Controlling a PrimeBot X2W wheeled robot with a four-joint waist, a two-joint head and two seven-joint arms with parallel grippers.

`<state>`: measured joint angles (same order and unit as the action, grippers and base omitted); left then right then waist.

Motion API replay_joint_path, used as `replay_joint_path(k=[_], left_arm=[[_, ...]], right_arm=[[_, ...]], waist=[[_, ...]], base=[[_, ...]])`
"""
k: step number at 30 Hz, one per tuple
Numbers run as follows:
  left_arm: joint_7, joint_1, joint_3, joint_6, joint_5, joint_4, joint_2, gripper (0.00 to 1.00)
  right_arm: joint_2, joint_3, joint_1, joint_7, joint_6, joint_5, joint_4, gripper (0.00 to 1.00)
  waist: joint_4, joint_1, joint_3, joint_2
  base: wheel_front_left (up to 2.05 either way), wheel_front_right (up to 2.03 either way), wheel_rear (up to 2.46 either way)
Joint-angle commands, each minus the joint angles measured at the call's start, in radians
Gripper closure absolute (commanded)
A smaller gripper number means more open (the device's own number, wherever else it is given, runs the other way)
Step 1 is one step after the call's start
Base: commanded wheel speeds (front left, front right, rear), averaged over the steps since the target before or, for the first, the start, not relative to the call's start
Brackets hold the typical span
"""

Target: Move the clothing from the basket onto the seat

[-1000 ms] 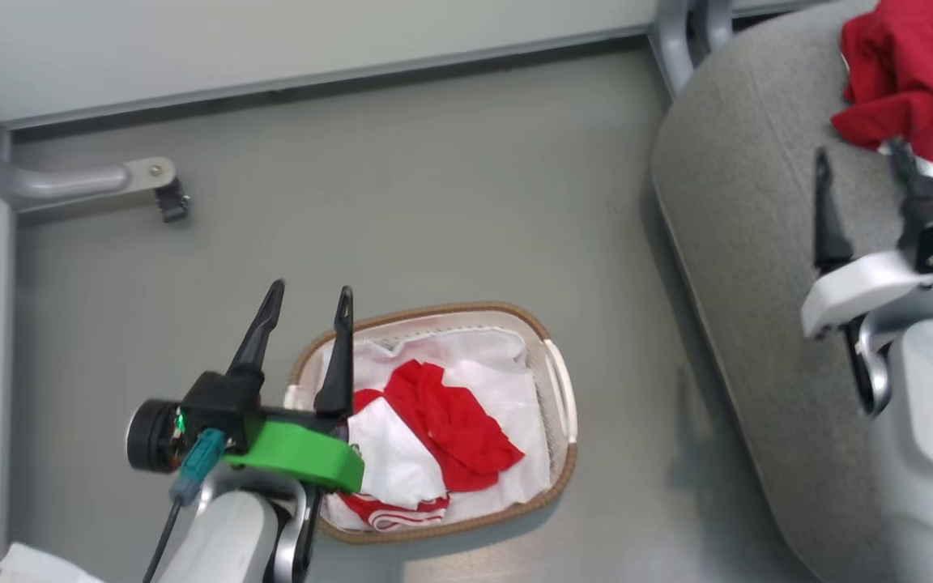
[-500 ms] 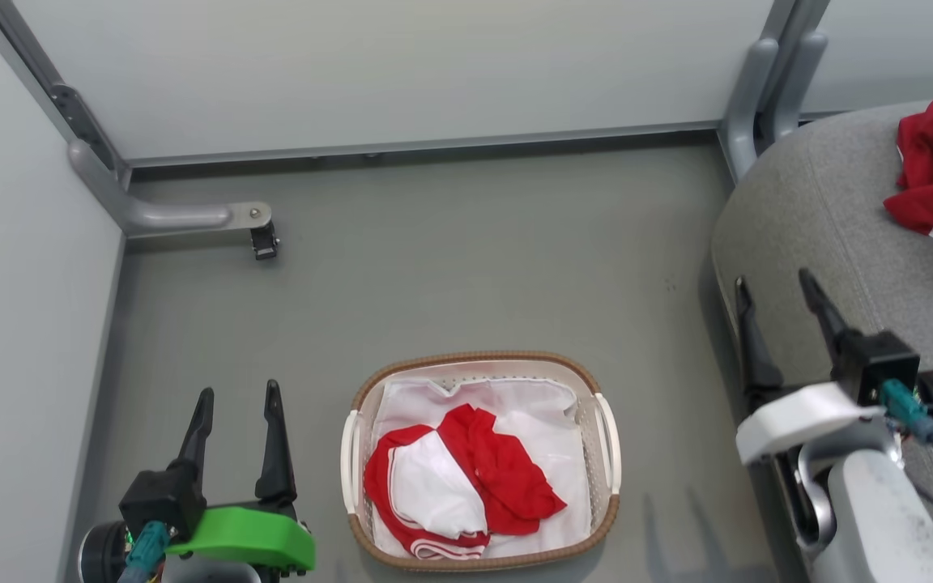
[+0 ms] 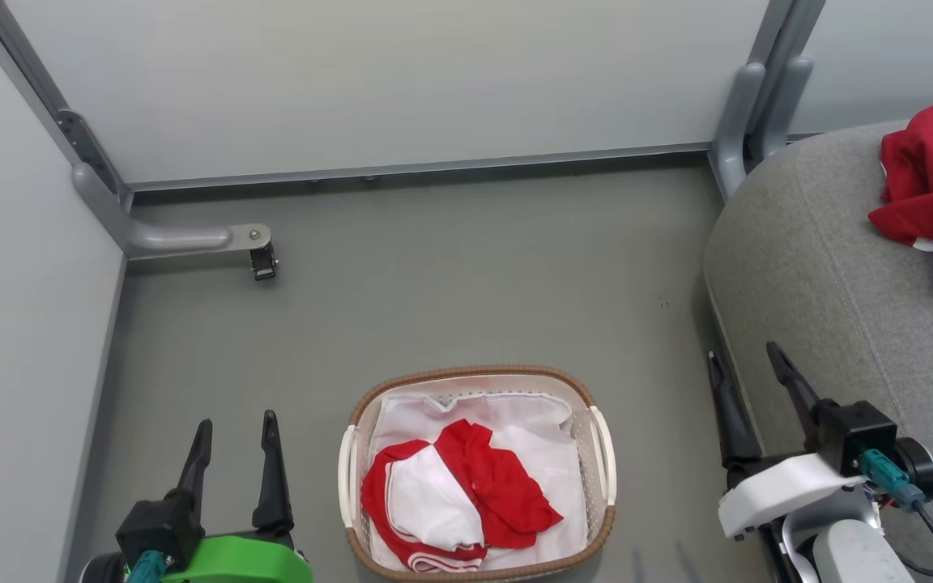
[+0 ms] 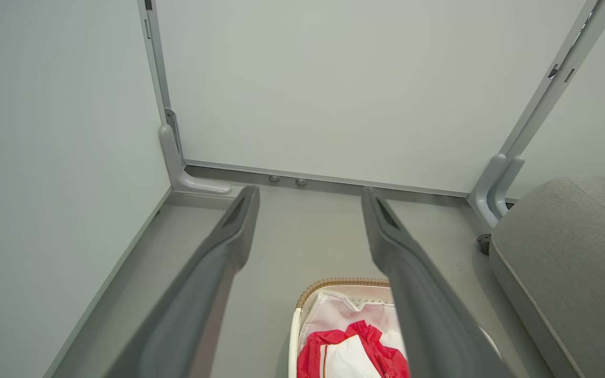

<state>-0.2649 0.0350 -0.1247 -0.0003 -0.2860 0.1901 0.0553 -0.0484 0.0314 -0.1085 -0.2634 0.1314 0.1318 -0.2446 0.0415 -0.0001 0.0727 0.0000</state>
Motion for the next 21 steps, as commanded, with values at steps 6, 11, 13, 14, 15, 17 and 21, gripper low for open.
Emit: replay_joint_path(k=[6,11,13,14,15,17,21], left_arm=[[0.001,0.002,0.003,-0.015,0.022,0.014,-0.002,0.00],[0.001,-0.007,0.002,-0.019,0.022,0.022,-0.004,0.00],[0.001,-0.009,0.002,-0.019,0.023,0.024,-0.004,0.00],[0.001,-0.009,0.002,-0.020,0.022,0.024,-0.004,0.00],[0.001,-0.009,0.001,-0.020,0.020,0.025,-0.004,0.00],[0.001,-0.010,-0.002,-0.018,0.015,0.024,-0.004,0.00],[0.001,-0.012,-0.007,-0.014,0.010,0.023,-0.004,0.00]], right_arm=[[-0.004,0.011,0.008,-0.002,-0.001,-0.007,-0.001,0.00],[-0.004,0.013,0.005,-0.002,-0.001,-0.006,-0.008,0.00],[-0.004,0.013,0.003,-0.002,-0.001,-0.006,-0.010,0.00],[-0.004,0.014,0.002,-0.002,-0.001,-0.006,-0.011,0.00],[-0.004,0.014,0.002,-0.002,-0.001,-0.005,-0.012,0.00],[-0.004,0.014,0.000,-0.002,-0.001,-0.005,-0.014,0.00],[-0.004,0.014,-0.001,-0.002,-0.001,-0.003,-0.013,0.00]], waist=[[-0.001,0.0001,0.003,0.0000],[-0.001,0.0001,0.002,0.0000],[0.000,0.0001,0.001,0.0000],[0.000,0.0001,0.001,0.0000],[0.000,0.0001,0.000,0.0000],[0.000,0.0001,0.000,0.0000],[0.000,0.0001,0.000,0.0000]], base=[[0.00,0.00,0.00],[0.00,0.00,0.00],[0.00,0.00,0.00],[0.00,0.00,0.00],[0.00,0.00,0.00],[0.00,0.00,0.00],[0.00,0.00,0.00]])
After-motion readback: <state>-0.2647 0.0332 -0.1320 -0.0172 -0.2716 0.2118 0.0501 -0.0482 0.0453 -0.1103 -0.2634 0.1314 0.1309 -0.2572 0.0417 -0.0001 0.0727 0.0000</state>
